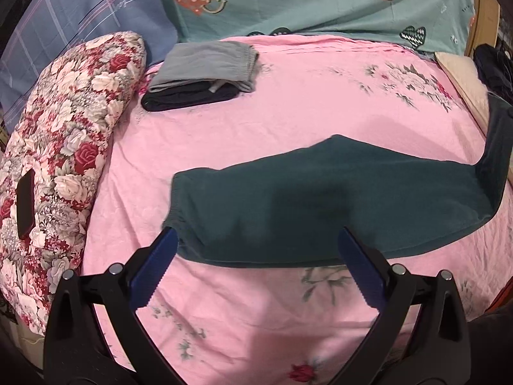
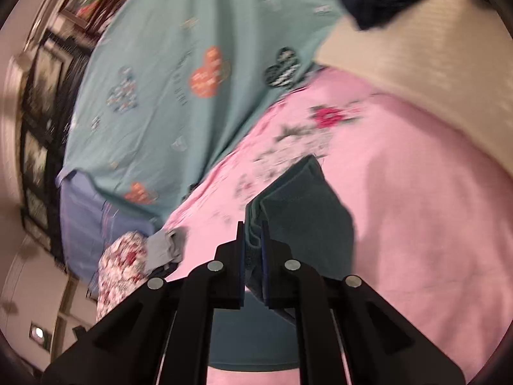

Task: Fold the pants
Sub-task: 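Fold the leg end with the right tool toward the waistband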

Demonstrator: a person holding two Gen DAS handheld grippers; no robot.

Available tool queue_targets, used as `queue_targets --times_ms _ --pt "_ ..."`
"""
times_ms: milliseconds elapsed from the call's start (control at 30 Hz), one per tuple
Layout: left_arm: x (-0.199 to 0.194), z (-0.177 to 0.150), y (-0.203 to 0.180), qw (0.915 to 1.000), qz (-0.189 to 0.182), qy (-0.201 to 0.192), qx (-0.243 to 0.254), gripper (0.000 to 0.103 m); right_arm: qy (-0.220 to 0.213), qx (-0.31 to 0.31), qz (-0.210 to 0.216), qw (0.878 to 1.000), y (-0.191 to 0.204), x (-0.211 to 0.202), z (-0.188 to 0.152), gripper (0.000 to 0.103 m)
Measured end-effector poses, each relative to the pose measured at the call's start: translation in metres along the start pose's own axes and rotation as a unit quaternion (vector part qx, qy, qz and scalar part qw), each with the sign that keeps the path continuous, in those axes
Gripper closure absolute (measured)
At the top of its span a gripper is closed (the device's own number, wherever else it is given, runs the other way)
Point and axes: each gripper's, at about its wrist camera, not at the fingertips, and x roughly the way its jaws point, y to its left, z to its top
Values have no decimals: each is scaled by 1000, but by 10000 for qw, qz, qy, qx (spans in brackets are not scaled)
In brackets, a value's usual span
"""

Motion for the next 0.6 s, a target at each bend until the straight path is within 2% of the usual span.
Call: queue_targets --times_ms 167,233,333,533,600 --pt "3 -10 47 9997 -62 29 -221 2 591 -671 440 9950 83 59 -44 95" --pt "5 -15 61 9997 -72 62 -245 2 897 -895 616 9900 112 85 -68 95" --pt "8 -23 82 9995 -67 141 -287 2 1433 -1271 650 9793 146 124 -116 95" --pt "16 -33 121 9988 -105 222 -418 2 2590 -1734 234 9499 162 192 -219 95" --pt "20 -35 127 9986 -145 267 -428 2 2723 -1788 132 9454 163 200 -235 95"
